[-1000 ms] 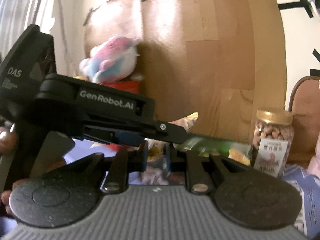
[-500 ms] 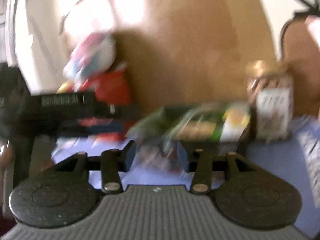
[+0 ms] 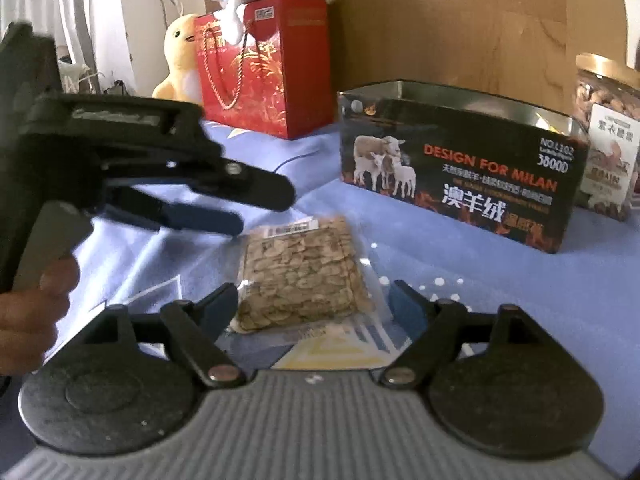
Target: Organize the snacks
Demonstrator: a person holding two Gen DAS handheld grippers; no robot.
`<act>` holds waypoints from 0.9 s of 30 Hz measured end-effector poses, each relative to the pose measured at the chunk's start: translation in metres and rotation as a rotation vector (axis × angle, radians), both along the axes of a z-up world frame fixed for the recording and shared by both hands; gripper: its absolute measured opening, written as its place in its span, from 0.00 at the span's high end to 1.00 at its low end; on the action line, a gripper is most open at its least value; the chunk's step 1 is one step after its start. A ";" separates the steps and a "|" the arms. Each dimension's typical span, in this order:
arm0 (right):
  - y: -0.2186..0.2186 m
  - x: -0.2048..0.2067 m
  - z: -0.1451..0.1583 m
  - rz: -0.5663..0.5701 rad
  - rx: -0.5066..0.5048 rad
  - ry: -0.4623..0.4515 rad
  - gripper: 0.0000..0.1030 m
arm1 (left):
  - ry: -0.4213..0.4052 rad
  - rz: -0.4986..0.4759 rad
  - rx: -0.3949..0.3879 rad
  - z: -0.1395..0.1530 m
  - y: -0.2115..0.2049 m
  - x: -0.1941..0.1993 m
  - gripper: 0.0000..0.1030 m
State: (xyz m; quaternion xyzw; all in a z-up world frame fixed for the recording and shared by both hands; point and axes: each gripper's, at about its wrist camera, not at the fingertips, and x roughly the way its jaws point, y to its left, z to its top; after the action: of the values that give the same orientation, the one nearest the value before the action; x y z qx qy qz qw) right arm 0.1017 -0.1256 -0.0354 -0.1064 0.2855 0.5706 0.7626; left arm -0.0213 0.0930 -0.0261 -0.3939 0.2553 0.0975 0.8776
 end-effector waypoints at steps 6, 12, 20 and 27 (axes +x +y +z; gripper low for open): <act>-0.017 0.038 -0.004 -0.105 0.099 0.214 0.60 | -0.037 -0.015 -0.101 -0.006 0.002 -0.005 0.25; -0.020 0.045 -0.006 -0.035 0.126 0.349 0.62 | -0.003 -0.032 0.040 -0.003 -0.017 0.005 0.25; -0.020 0.051 -0.012 0.020 0.134 0.566 0.73 | -0.029 -0.045 0.105 -0.006 -0.024 0.004 0.25; -0.005 0.038 -0.009 0.035 0.116 0.551 0.83 | -0.052 -0.048 0.087 -0.009 -0.020 0.001 0.25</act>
State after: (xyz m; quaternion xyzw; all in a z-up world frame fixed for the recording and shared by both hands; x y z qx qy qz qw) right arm 0.1396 -0.1306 -0.0445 0.0915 0.4470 0.6063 0.6512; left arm -0.0202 0.0729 -0.0350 -0.3514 0.2374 0.0772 0.9023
